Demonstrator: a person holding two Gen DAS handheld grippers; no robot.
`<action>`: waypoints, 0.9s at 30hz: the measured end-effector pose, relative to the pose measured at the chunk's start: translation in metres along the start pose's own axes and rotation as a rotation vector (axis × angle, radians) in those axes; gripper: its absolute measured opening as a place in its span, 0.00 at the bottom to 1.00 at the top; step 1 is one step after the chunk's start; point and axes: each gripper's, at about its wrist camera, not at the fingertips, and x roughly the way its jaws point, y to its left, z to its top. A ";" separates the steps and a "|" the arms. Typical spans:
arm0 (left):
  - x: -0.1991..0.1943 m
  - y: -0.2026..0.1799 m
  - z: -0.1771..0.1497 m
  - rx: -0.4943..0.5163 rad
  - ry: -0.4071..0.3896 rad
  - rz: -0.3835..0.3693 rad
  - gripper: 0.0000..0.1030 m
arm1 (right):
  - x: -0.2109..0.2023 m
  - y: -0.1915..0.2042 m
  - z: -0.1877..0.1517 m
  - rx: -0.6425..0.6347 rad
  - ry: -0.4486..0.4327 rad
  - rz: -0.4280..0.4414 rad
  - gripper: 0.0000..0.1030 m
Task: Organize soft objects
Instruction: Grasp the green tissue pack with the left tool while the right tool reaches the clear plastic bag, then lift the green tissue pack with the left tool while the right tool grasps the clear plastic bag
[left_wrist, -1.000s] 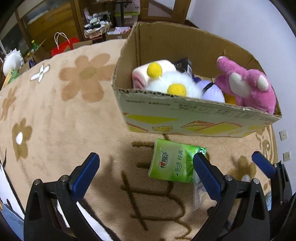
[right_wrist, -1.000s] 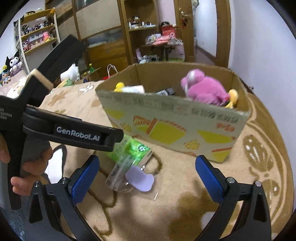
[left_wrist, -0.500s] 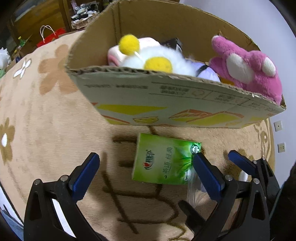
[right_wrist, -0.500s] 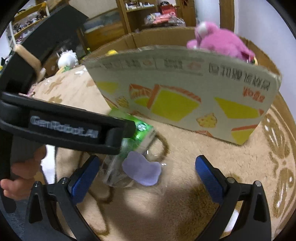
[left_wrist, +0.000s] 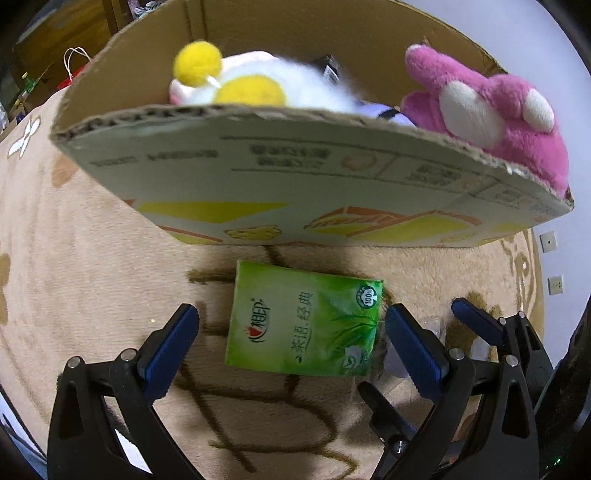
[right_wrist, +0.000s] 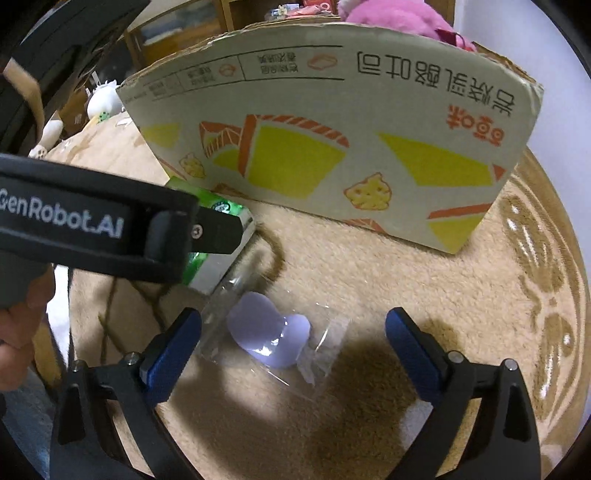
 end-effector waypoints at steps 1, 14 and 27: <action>0.001 -0.001 0.000 0.004 0.003 0.003 0.97 | 0.000 0.001 -0.001 -0.004 0.000 -0.002 1.00; 0.011 0.002 0.005 -0.042 0.046 0.124 0.80 | -0.009 0.019 -0.025 -0.038 -0.001 -0.016 1.00; 0.005 0.019 0.003 -0.073 0.085 0.115 0.75 | -0.009 0.035 -0.035 -0.057 0.008 -0.040 1.00</action>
